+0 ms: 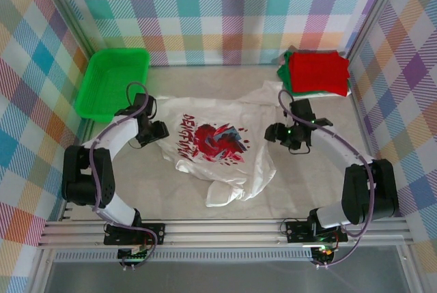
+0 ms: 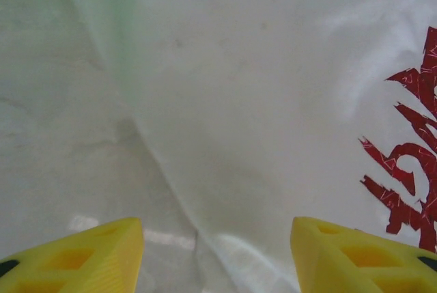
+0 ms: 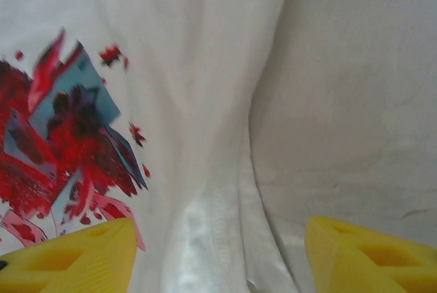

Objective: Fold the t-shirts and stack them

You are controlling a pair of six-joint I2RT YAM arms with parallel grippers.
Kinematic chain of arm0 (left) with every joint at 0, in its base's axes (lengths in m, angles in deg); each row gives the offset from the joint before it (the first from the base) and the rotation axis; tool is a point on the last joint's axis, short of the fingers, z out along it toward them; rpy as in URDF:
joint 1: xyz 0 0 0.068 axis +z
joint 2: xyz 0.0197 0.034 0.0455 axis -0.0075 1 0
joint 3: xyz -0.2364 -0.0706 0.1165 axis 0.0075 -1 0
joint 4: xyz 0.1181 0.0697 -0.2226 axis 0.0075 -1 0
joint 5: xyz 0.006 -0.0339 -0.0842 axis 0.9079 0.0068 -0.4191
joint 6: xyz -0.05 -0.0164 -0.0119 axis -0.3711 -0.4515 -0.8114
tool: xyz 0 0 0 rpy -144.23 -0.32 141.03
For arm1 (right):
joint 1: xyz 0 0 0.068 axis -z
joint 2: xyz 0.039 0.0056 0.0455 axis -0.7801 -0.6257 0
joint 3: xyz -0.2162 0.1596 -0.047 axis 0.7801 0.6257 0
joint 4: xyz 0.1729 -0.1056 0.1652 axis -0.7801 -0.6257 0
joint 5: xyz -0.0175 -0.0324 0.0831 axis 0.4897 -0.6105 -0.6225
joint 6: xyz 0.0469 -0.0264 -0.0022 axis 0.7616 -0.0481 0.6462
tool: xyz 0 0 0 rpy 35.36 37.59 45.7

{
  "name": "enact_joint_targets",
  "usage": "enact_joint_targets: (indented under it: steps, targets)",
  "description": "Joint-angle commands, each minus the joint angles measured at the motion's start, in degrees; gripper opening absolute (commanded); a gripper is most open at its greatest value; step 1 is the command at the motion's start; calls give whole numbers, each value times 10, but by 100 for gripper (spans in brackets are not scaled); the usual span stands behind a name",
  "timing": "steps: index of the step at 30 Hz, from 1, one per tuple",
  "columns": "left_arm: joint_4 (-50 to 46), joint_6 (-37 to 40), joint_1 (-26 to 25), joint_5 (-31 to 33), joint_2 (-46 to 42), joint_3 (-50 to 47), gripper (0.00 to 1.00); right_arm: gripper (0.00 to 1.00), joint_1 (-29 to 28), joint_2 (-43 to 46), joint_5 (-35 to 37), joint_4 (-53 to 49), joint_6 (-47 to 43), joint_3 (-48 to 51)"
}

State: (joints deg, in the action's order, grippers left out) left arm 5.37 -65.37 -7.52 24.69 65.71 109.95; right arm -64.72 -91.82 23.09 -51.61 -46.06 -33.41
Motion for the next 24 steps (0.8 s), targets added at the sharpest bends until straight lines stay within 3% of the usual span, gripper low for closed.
enact_joint_targets:
  steps: [1, 6, 9, 12, 13, 17, 20, 24]
  targets:
    - [44, -7, -14, -37, 30, -13, 56, 64, 0, -8, -64, 62, 33, 31]
    - [76, -12, -21, -38, 41, -37, 31, 60, -6, -17, -69, 73, 36, 95]
    - [87, -13, -21, -39, 45, -37, 22, 51, -7, -21, -82, 96, 32, 123]
    - [86, -15, -22, -40, 46, -19, 3, 45, -7, -46, -94, 122, 30, 129]
    - [83, -17, -21, -42, 45, -13, 0, 39, -8, -56, -94, 130, 29, 126]
    - [53, -19, -22, -34, 23, 13, 0, 9, -7, -79, -90, 141, 33, 108]
    - [1, -16, -21, -21, 0, 36, 0, 1, -4, -63, -59, 128, 36, 92]
    - [-56, -2, -12, -7, -24, 69, 0, 0, 35, -40, -33, 99, 31, 72]
